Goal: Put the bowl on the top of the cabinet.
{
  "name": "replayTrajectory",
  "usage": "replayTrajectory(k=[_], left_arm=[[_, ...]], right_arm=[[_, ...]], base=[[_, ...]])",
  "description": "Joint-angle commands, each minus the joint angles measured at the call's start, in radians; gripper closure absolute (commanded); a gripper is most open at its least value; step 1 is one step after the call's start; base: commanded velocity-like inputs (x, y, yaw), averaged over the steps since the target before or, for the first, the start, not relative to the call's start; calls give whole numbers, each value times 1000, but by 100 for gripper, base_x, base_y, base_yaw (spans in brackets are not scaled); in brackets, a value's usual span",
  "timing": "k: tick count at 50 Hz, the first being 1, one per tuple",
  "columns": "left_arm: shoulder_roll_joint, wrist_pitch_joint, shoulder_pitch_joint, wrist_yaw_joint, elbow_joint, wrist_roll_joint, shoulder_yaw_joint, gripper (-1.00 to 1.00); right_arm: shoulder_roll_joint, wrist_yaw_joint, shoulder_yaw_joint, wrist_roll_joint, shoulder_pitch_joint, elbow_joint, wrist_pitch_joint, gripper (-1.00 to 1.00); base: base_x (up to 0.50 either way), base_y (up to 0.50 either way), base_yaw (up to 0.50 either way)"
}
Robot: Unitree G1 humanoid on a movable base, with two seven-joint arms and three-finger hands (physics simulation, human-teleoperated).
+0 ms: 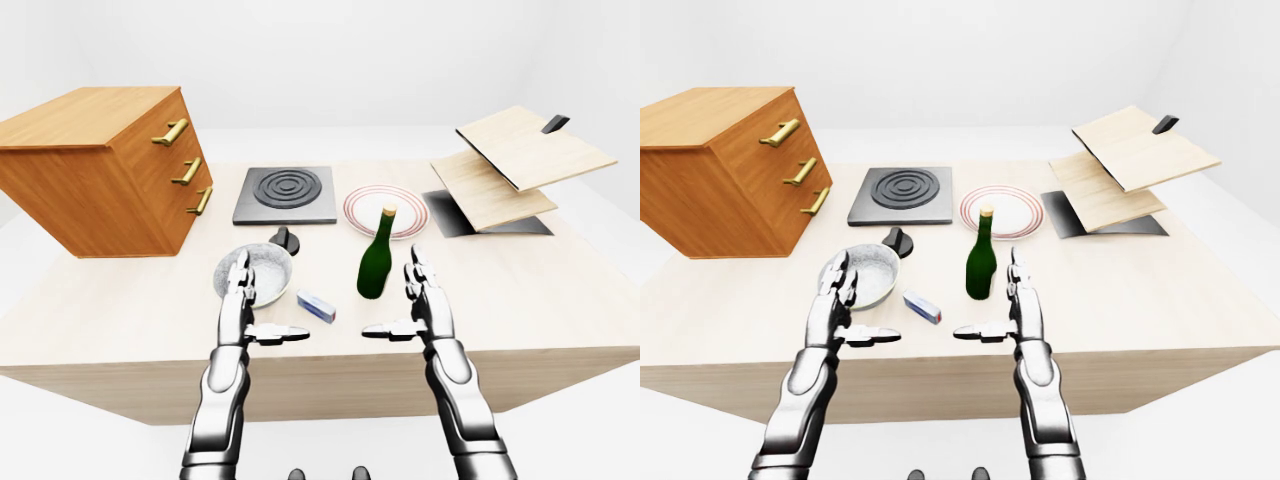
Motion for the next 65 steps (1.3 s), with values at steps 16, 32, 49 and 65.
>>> replayTrajectory(k=[16,32,49,65], left_arm=[[4,-87,38,5,-86,-1,29,-100],[-16,-87,131,86,-522,46,74,-100],[-25,-87,159,86,-604,59,72,-100],[-22,-87,150,83,-592,58,70,-100]], right_arm=[[-5,9,5,-54,66,-158,-85,-100],[4,-51,10,-185,163,-369,-85,-100],[5,-51,7,-234,174,-450,-85,-100],[6,-45,9,-234,182,-478,-85,-100]], base=[[0,0,0],[0,0,0],[0,21,0],[0,50,0]])
